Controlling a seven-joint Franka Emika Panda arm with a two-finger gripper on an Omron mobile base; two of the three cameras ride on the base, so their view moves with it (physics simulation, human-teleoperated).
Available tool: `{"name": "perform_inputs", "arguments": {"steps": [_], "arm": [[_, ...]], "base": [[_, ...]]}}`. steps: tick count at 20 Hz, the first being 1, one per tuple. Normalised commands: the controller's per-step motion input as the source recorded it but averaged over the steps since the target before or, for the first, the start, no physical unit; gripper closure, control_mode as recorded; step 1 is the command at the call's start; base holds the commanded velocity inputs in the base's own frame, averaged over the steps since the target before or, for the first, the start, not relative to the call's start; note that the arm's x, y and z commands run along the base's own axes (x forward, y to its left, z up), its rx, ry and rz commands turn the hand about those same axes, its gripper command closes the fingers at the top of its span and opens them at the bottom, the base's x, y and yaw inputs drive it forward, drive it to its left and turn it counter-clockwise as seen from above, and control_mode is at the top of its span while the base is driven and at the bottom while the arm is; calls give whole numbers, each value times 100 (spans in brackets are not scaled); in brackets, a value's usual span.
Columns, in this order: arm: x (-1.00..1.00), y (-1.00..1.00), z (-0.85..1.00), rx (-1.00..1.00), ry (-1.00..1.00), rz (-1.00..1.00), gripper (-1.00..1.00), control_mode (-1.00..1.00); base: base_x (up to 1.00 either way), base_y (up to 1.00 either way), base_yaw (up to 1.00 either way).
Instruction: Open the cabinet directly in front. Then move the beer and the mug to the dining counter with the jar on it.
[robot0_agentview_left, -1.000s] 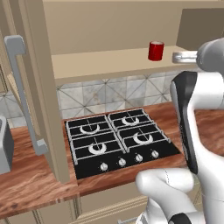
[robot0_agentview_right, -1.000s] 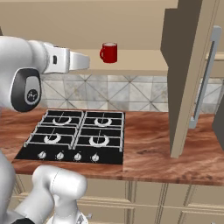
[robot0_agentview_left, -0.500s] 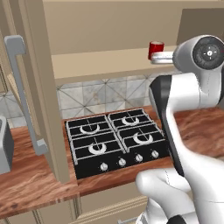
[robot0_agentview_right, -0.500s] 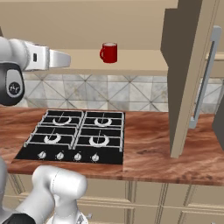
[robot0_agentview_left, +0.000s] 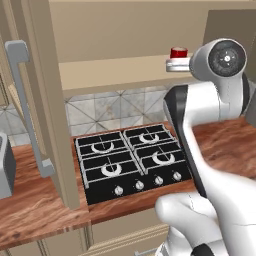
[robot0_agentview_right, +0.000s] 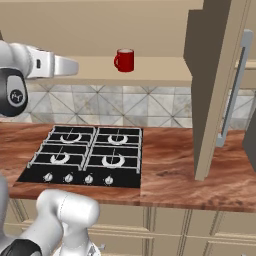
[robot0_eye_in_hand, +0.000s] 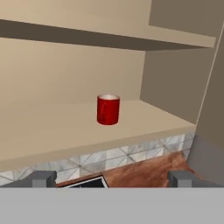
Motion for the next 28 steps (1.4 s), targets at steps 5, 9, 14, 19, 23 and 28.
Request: {"name": "perform_inputs", "arguments": {"steps": [5, 9, 14, 19, 23, 28], "arm": [[51, 0, -1, 0, 0, 0, -100, -100], [47, -2, 0, 0, 0, 0, -100, -100], [45, -31, 0, 1, 0, 0, -100, -100], [27, -15, 0, 0, 1, 0, -100, -100], [40, 0, -4, 0, 5, 0, -100, -100], [42, -1, -7, 0, 5, 0, -100, -100]], "base": [[0, 0, 0], [0, 0, 0], [0, 0, 0], [0, 0, 0], [0, 0, 0], [0, 0, 0]]}}
